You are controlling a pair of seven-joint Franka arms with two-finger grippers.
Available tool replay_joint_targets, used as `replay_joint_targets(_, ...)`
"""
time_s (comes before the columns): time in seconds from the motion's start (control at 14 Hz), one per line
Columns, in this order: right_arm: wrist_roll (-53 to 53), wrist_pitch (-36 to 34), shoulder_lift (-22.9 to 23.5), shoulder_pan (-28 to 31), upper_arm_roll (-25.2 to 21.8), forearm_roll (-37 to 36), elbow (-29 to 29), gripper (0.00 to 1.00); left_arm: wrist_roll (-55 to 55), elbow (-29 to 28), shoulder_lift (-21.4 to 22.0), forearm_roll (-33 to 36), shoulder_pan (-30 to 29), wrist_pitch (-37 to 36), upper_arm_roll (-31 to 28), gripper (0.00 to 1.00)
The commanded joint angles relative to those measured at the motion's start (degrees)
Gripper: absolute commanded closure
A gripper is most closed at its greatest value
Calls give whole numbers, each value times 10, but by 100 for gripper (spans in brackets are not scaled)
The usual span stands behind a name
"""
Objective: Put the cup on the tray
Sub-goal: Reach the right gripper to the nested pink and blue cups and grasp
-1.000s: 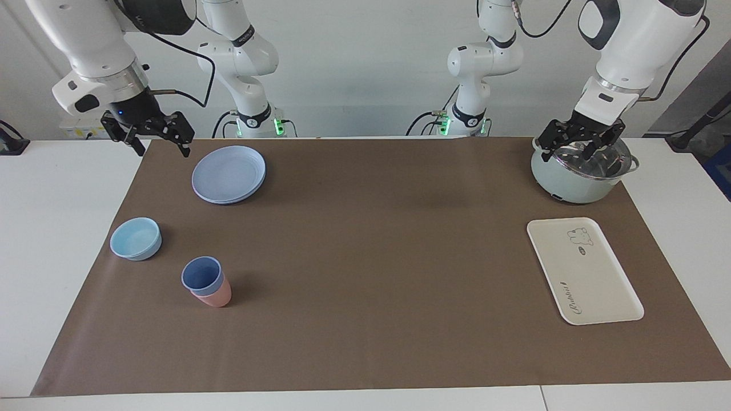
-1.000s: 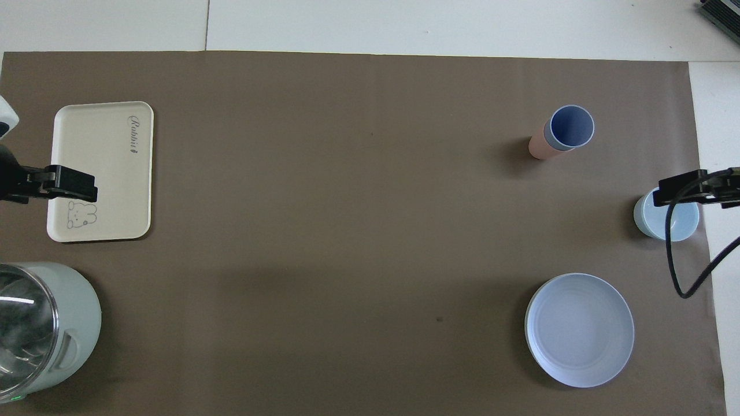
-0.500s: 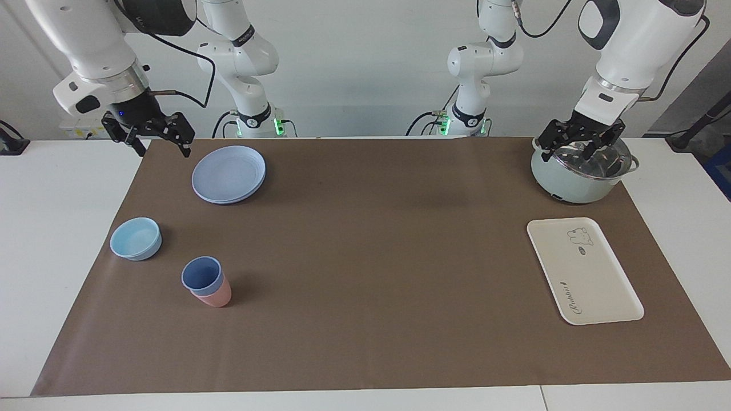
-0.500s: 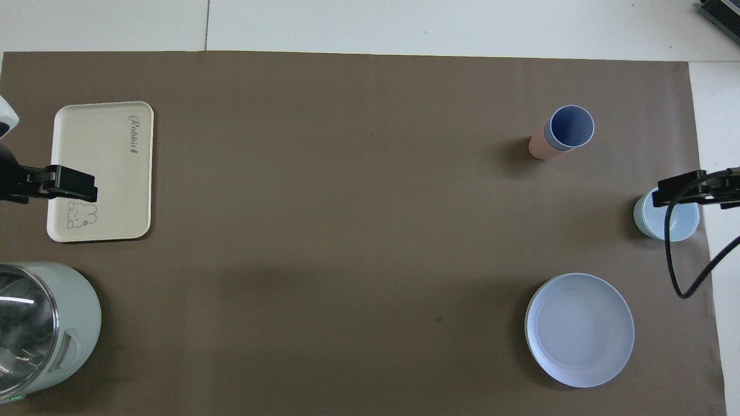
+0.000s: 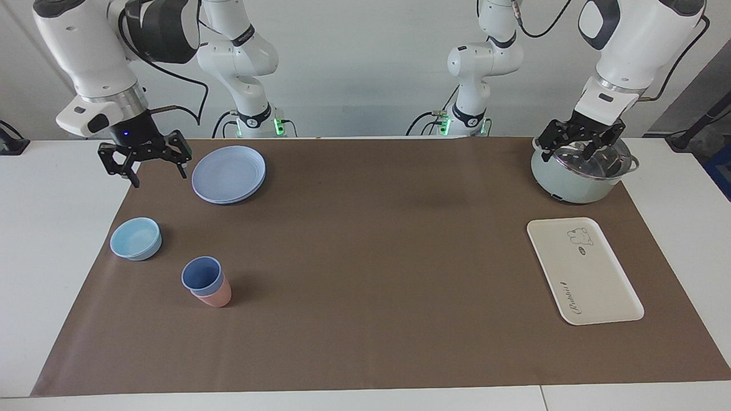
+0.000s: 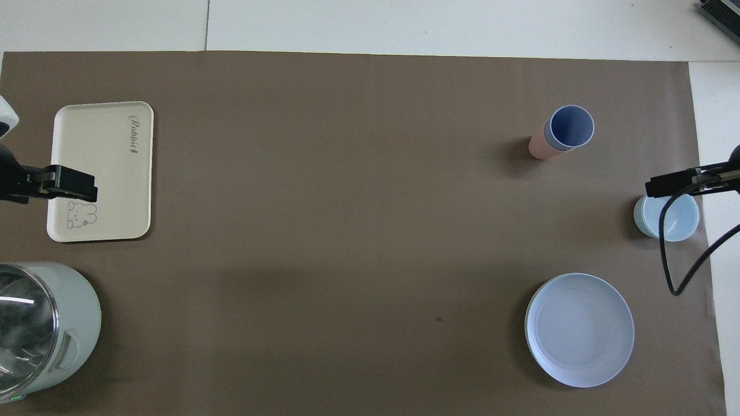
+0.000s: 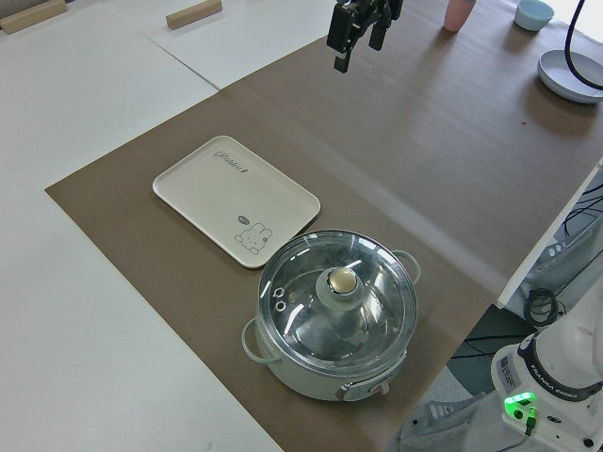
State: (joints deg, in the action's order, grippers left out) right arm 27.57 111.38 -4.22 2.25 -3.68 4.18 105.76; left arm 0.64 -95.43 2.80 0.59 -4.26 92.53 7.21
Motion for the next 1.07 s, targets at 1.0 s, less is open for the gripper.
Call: replay_joint_targets(1.0,695,159,196,113,3,549,51,0,-8,-20,18,-9,-6,5,2,0)
